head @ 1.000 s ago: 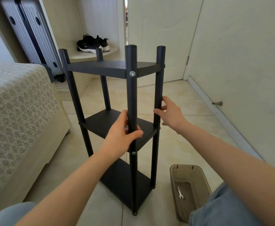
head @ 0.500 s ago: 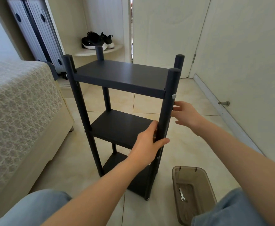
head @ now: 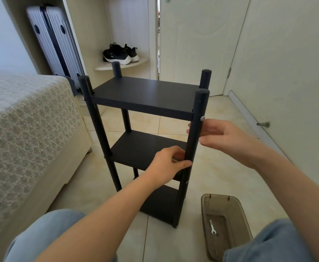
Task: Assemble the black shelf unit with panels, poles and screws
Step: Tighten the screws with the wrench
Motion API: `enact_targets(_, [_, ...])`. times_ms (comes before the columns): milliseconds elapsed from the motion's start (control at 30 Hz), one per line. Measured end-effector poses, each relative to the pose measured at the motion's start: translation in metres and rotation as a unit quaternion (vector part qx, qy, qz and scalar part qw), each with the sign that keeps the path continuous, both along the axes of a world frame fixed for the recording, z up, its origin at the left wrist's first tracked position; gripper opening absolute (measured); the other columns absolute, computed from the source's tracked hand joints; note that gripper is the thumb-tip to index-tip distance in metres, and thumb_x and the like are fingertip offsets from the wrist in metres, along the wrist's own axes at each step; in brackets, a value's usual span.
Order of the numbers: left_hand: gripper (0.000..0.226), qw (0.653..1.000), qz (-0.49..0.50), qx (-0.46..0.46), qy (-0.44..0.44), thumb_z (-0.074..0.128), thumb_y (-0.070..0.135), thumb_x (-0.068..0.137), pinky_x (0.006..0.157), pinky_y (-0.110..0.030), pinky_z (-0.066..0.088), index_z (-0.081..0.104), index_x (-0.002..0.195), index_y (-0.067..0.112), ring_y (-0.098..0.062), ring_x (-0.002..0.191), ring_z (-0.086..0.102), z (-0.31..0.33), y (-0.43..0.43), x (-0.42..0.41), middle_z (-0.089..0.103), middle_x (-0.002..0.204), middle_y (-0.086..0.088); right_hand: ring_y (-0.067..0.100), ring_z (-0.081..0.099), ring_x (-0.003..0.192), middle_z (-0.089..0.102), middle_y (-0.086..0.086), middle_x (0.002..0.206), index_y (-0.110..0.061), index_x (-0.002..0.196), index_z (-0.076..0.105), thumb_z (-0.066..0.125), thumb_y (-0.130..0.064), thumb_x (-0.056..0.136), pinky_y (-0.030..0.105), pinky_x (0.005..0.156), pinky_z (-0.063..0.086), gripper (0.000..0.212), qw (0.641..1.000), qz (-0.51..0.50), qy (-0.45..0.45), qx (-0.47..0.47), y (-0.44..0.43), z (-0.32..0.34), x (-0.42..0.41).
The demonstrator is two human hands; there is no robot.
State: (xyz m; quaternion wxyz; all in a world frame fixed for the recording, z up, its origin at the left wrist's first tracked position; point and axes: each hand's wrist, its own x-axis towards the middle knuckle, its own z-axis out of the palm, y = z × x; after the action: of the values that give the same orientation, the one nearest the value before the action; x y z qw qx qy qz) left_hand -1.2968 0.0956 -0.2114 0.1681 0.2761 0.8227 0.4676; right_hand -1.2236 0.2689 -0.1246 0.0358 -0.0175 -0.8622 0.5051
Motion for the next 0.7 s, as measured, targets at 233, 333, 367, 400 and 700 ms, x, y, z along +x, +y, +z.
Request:
enact_targets(233, [0.018,0.984,0.174,-0.012,0.018,0.065,0.027,0.095,0.084,-0.029,0.057,0.062,0.113,0.023,-0.007,0.090,0.067,0.025,-0.059,-0.033,0.066,0.099,0.007,0.012,0.066,0.104,0.070,-0.008,0.110,-0.029,0.111,0.060,0.065,-0.027,0.092,0.031,0.091,0.054,0.019,0.997,-0.052,0.034,-0.045,-0.027,-0.002,-0.003])
enact_targets(333, [0.015,0.957,0.286,0.045,0.000,0.064,0.024,0.096,0.081,-0.032,0.058,0.060,0.110,0.020,-0.014,0.089,0.067,0.035,-0.089,-0.049,0.065,0.101,0.000,0.008,0.068,0.098,0.072,-0.011,0.099,-0.034,0.099,0.061,0.059,-0.034,0.095,0.036,0.094,0.053,0.004,0.994,-0.079,0.059,-0.056,-0.035,-0.005,-0.007])
enact_targets(367, [0.014,0.946,0.319,0.058,0.002,0.065,0.023,0.096,0.080,-0.034,0.058,0.059,0.108,0.019,-0.016,0.088,0.067,0.038,-0.099,-0.054,0.065,0.102,-0.002,0.007,0.068,0.095,0.072,-0.013,0.096,-0.033,0.098,0.060,0.057,-0.035,0.096,0.037,0.095,0.053,0.005,0.993,-0.085,0.065,-0.060,-0.037,-0.005,-0.009])
enact_targets(400, [0.014,0.935,0.349,0.062,0.010,0.065,0.022,0.096,0.081,-0.035,0.058,0.058,0.107,0.018,-0.018,0.088,0.067,0.040,-0.107,-0.057,0.065,0.103,-0.005,0.007,0.069,0.093,0.072,-0.013,0.094,-0.032,0.097,0.060,0.055,-0.036,0.097,0.038,0.095,0.053,0.006,0.992,-0.091,0.069,-0.061,-0.039,-0.006,-0.010])
enact_targets(700, [0.047,0.906,0.406,0.085,0.082,0.069,0.030,0.094,0.081,-0.033,0.044,0.045,0.132,0.017,-0.018,0.104,0.055,0.052,-0.133,-0.095,0.054,0.115,0.001,-0.001,0.068,0.084,0.071,-0.013,0.088,-0.026,0.097,0.061,0.050,-0.033,0.101,0.033,0.094,0.050,0.014,0.985,-0.134,0.089,-0.066,-0.038,-0.014,-0.026])
